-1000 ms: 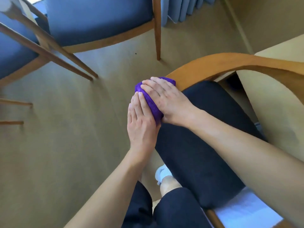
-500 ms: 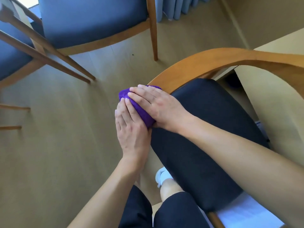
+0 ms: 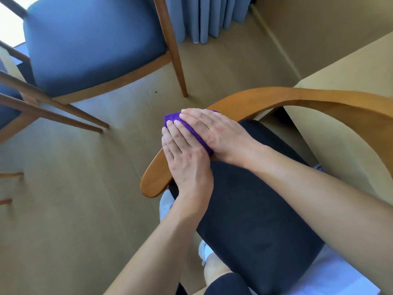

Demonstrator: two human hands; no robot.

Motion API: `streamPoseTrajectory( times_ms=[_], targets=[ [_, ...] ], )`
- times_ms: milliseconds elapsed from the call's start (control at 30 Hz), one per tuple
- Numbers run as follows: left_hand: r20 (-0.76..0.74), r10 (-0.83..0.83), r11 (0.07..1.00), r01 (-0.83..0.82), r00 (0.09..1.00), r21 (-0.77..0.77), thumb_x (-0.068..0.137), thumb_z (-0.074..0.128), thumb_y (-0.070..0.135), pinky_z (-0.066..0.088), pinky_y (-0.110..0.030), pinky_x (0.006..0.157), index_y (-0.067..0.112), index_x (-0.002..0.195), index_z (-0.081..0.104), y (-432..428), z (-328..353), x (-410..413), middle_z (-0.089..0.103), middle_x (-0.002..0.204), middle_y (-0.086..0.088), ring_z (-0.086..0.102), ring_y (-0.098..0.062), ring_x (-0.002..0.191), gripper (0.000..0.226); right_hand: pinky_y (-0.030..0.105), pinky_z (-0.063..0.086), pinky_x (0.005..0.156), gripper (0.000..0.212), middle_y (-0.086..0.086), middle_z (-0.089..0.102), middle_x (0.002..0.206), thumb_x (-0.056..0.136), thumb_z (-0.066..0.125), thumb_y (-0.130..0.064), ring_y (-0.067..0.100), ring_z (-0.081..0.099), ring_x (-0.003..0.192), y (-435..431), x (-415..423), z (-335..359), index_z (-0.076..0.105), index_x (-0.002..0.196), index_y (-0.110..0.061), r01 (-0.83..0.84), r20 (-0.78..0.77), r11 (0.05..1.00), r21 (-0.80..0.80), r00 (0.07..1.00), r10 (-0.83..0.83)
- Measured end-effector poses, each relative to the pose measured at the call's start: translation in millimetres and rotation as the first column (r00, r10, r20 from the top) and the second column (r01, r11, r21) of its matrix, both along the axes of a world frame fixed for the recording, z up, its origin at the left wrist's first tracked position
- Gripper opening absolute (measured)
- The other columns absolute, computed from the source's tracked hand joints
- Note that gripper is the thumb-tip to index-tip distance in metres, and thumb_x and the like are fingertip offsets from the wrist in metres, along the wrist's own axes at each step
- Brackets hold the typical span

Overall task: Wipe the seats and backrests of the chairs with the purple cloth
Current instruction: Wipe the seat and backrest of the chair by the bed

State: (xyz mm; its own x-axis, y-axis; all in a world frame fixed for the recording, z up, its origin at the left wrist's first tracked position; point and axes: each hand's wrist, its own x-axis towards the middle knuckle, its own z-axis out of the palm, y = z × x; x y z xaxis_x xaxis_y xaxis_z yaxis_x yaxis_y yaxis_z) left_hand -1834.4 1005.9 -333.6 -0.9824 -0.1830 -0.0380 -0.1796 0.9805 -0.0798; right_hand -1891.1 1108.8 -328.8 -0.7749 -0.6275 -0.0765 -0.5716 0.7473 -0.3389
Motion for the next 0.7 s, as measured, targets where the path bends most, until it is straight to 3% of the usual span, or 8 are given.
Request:
streamPoseTrajectory(
  times_ms=[200,333,500,700],
  targets=[
    [-0.076,-0.025,0.996,0.031,0.997,0.08,0.104,0.041,0.009,0.04,-0.04,0.112,-0.006,0.144,0.041,37.0,-6.8,-29.0,0.047,0.146,-0.023,0.046,-0.034,0.137,0.043,0.037,0.031,0.118,0.083,0.006,0.033,0.158,0.083,0.073,-0.013,0.021,0.034,0.144,35.9,-17.0,-2.1,0.029,0.153,-0.011,0.105,-0.013,0.994,-0.014,0.994,-0.106],
    [-0.1,-0.101,0.99,0.111,0.99,0.093,0.106,0.035,0.009,0.031,-0.041,0.117,-0.005,0.15,0.029,59.7,-11.7,-44.1,0.037,0.153,-0.023,0.036,-0.035,0.143,0.047,0.039,0.03,0.118,0.093,0.007,0.031,0.158,0.075,0.078,-0.013,0.023,0.033,0.144,60.6,-25.2,2.6,0.027,0.153,-0.009,0.181,0.018,0.983,-0.001,0.983,-0.181],
    [-0.169,-0.16,0.977,0.181,0.973,0.115,0.106,0.036,0.011,0.03,-0.041,0.118,-0.002,0.15,0.032,95.7,-13.3,-70.9,0.04,0.152,-0.019,0.036,-0.033,0.143,0.046,0.034,0.024,0.12,0.069,0.001,0.028,0.159,0.092,0.054,-0.019,0.018,0.031,0.144,93.1,-36.1,7.9,0.024,0.154,-0.012,0.322,-0.019,0.947,0.022,0.947,-0.322],
    [-0.13,-0.368,0.903,0.387,0.921,0.187,0.102,0.043,0.014,0.015,-0.039,0.123,0.001,0.152,0.022,147.9,-10.8,-100.0,0.03,0.157,-0.015,0.026,-0.031,0.147,0.056,0.032,0.028,0.115,0.074,0.002,0.033,0.154,0.086,0.064,-0.016,0.021,0.039,0.138,143.7,-40.3,10.6,0.028,0.151,-0.014,0.544,-0.045,0.834,0.095,0.839,-0.542]
  ],
)
